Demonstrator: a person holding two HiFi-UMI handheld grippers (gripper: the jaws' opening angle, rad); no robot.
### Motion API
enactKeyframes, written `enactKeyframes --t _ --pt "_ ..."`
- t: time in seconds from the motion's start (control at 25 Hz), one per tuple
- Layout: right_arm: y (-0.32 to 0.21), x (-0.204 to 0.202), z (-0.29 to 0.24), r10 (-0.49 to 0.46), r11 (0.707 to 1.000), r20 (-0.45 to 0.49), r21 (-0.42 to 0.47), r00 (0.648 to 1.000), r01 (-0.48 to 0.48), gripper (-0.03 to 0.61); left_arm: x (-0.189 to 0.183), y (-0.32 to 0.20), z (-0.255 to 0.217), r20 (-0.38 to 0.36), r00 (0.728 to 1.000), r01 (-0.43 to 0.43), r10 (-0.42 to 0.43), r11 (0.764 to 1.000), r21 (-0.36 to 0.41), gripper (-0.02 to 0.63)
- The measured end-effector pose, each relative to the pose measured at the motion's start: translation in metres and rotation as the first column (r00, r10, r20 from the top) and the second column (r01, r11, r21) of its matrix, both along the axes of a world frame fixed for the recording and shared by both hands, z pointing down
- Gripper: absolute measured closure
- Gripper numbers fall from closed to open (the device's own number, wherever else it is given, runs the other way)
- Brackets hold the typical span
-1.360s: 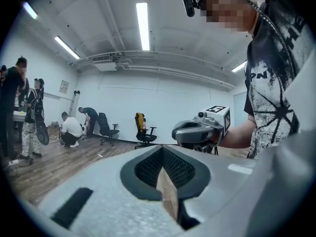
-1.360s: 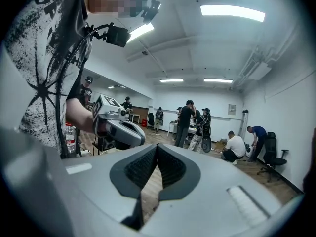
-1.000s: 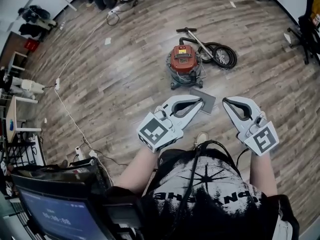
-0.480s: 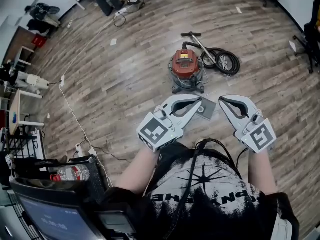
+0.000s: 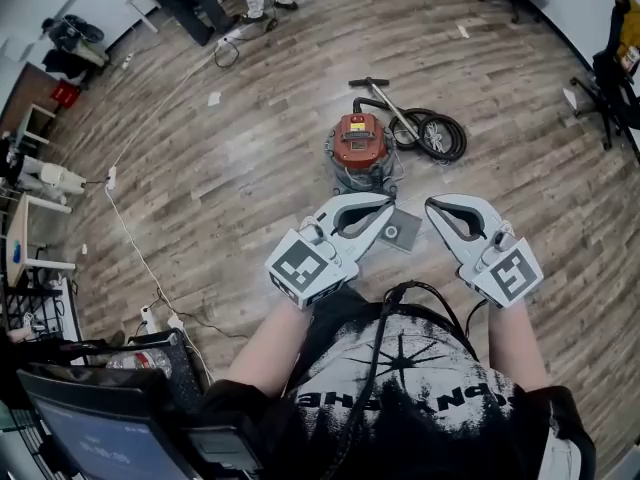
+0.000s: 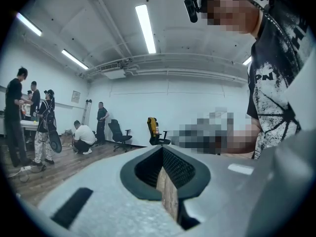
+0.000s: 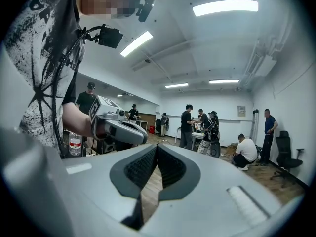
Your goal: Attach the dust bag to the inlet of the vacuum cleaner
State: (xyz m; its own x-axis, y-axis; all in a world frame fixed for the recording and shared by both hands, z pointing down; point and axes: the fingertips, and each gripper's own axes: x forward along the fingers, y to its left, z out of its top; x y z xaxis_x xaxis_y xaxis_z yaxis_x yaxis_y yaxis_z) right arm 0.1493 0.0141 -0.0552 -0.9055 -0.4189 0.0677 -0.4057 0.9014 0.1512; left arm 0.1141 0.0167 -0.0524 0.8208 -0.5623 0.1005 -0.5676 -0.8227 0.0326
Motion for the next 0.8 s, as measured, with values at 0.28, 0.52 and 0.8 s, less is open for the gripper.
enactKeyframes --t 0.28,0.52,0.8 --pt "-0.021 -0.021 0.012 0.121 0.991 -0.006 -0.059 0.993 -0.121 0.574 -0.02 -0.019 0.01 -0.012 0.992 -0.129 0.129 0.992 -0.017 0.614" --pt "-0.049 -0.033 0.023 0.246 0.963 -0.005 -0.116 0.969 -0.244 0.574 -0.039 -0.046 0.018 -0.013 0.97 -0.242 0.242 0.97 -0.027 0.614" --pt "-0.071 -0.039 0.052 0.3 0.942 -0.038 -0.145 0.953 -0.303 0.574 -0.037 -0.069 0.048 0.002 0.943 -0.332 0.334 0.938 -0.1 0.614"
